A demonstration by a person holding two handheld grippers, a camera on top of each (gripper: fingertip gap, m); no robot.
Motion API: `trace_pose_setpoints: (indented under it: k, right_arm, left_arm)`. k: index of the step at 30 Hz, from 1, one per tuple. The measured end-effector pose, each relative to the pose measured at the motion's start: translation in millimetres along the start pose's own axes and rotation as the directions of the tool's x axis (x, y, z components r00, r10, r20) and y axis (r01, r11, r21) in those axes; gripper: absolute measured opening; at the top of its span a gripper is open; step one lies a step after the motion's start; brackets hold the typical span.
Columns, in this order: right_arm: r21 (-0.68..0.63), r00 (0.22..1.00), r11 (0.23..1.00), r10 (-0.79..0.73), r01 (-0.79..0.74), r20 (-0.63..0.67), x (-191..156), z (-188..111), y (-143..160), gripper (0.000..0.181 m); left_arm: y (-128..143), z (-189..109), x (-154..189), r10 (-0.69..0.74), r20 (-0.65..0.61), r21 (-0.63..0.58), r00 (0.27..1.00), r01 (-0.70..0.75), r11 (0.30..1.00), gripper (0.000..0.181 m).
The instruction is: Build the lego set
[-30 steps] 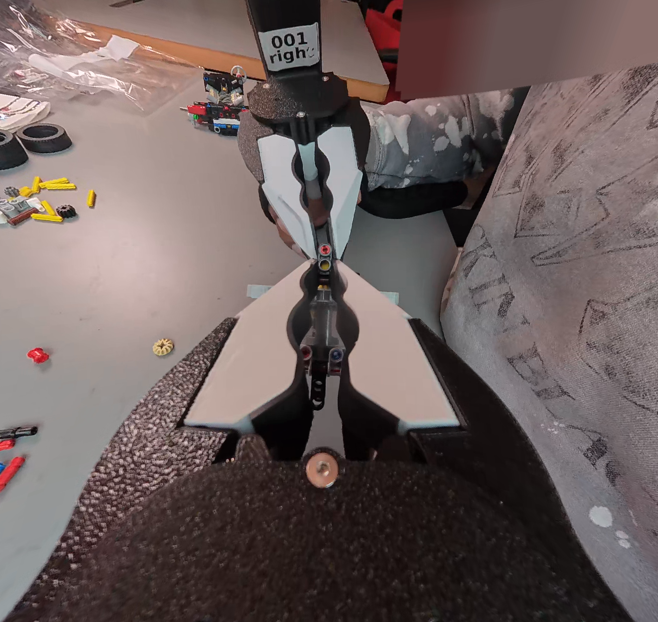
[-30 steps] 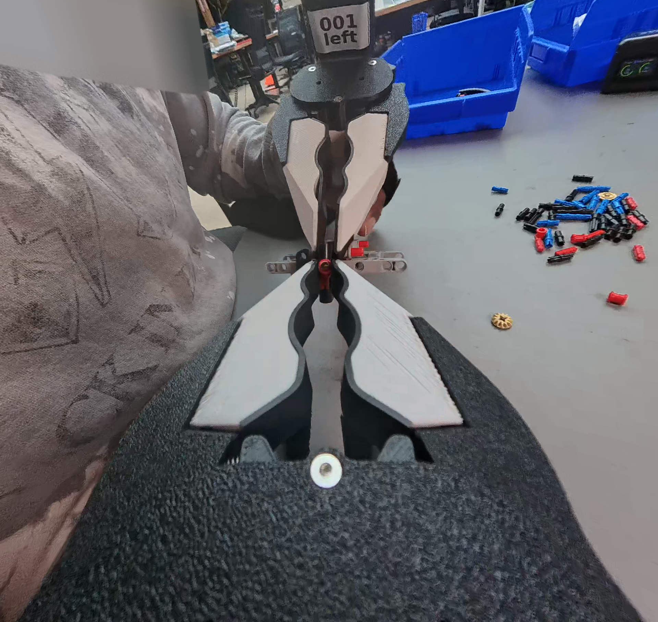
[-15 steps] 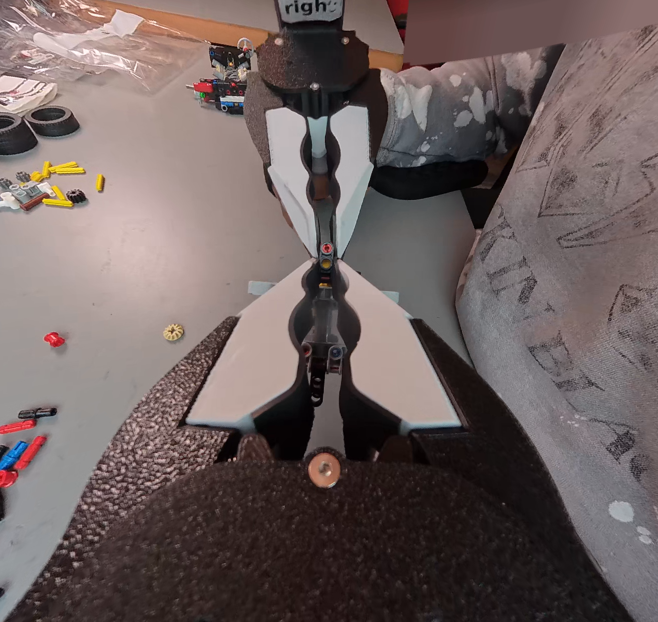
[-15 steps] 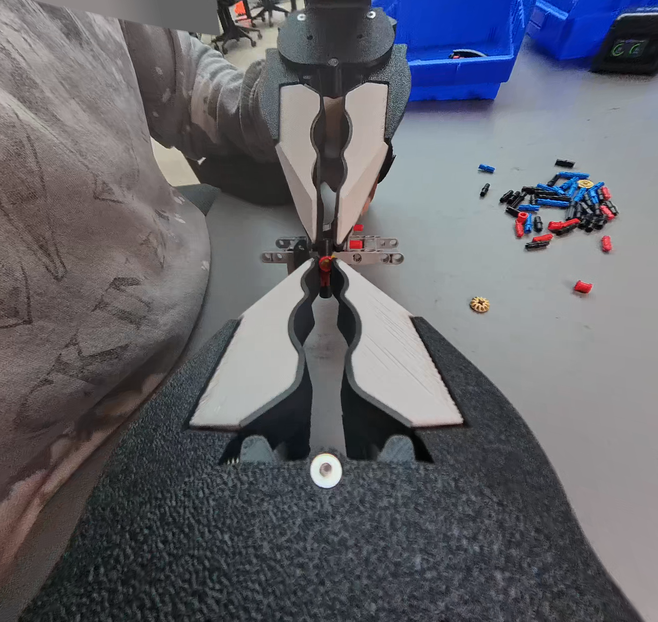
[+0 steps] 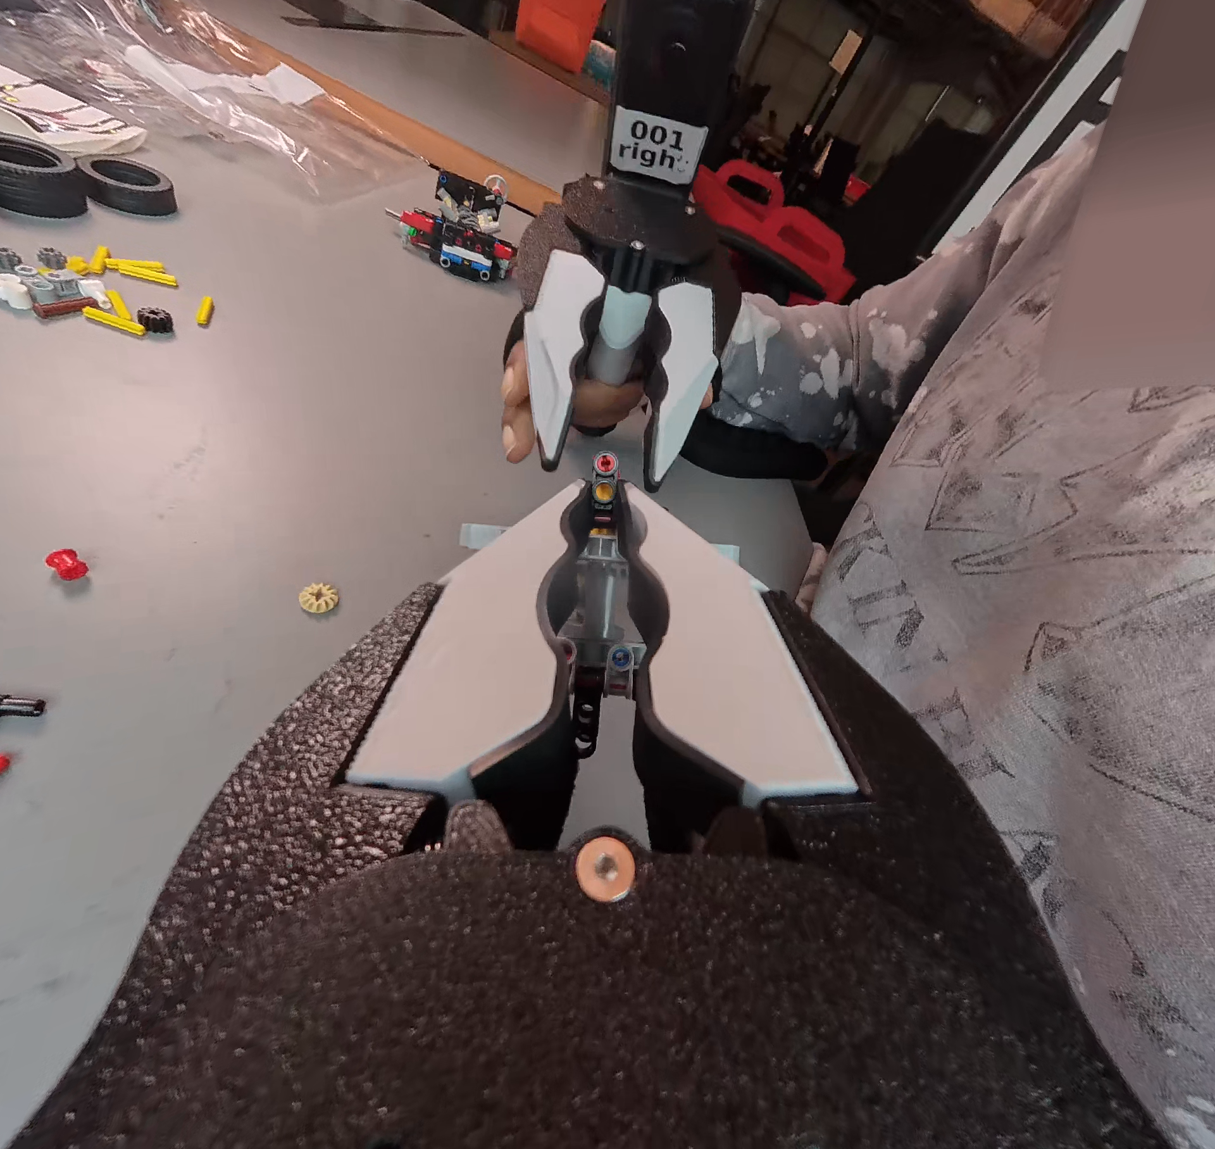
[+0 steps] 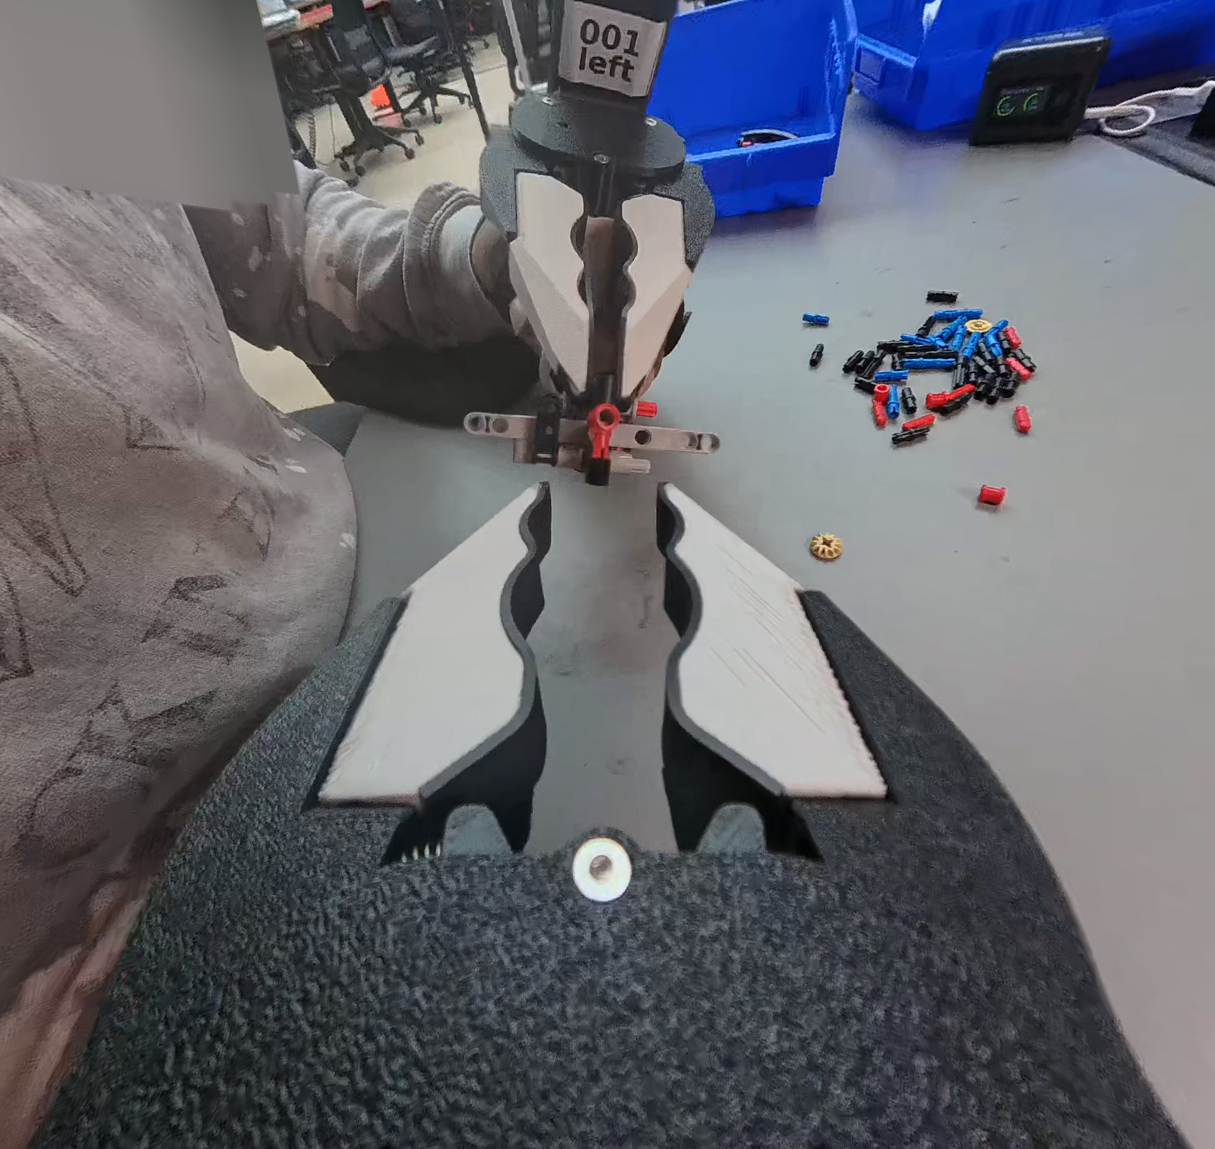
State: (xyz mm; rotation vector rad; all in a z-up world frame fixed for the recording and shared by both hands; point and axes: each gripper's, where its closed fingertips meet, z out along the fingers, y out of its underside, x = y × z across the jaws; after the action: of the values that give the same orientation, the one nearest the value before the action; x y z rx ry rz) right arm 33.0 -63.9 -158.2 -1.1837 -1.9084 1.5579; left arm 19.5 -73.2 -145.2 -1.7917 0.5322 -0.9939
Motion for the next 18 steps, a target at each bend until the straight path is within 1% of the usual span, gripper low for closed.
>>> trace_pose_setpoints:
  k: [3,5,6,7,8,12,16,18]
  right_arm:
    - [0.048,1.0,0.999,0.004,-0.003,-0.004,-4,9,-7,0.027]
    - [0.091,1.0,0.995,0.029,-0.028,-0.007,-3,10,-14,0.016]
    - [0.113,0.999,0.993,0.043,-0.043,-0.002,-3,10,-18,0.015]
    - [0.137,0.998,0.989,0.055,-0.052,-0.016,-1,9,-22,0.006]
    - [0.16,0.998,0.986,0.054,-0.051,-0.016,-1,7,-25,0.006]
    - [0.174,0.997,0.982,0.076,-0.078,0.017,-4,3,-29,0.006]
    - [0.144,0.998,0.988,0.061,-0.062,0.009,-6,7,-24,0.007]
    - [0.138,0.998,0.989,0.056,-0.059,0.026,-10,10,-23,0.006]
  left_arm:
    - [-10,-1,1,-0.037,-0.018,0.064,0.999,0.038,0.997,0.006]
    - [-17,-3,0,-0.055,-0.022,0.114,0.998,0.057,0.992,0.006]
    - [-20,-5,0,-0.062,-0.027,0.137,0.998,0.065,0.988,0.007]
    - [-21,-6,1,-0.065,-0.033,0.151,0.997,0.069,0.986,0.007]
    - [-23,-7,1,-0.064,-0.038,0.159,0.997,0.069,0.985,0.007]
    - [-19,-6,6,-0.042,-0.051,0.122,0.998,0.048,0.991,0.006]
    - [-9,-1,9,-0.016,-0.044,0.053,0.999,0.018,0.998,0.008]
    - [-2,5,11,-0.006,-0.04,0.011,0.999,0.007,1.0,0.008]
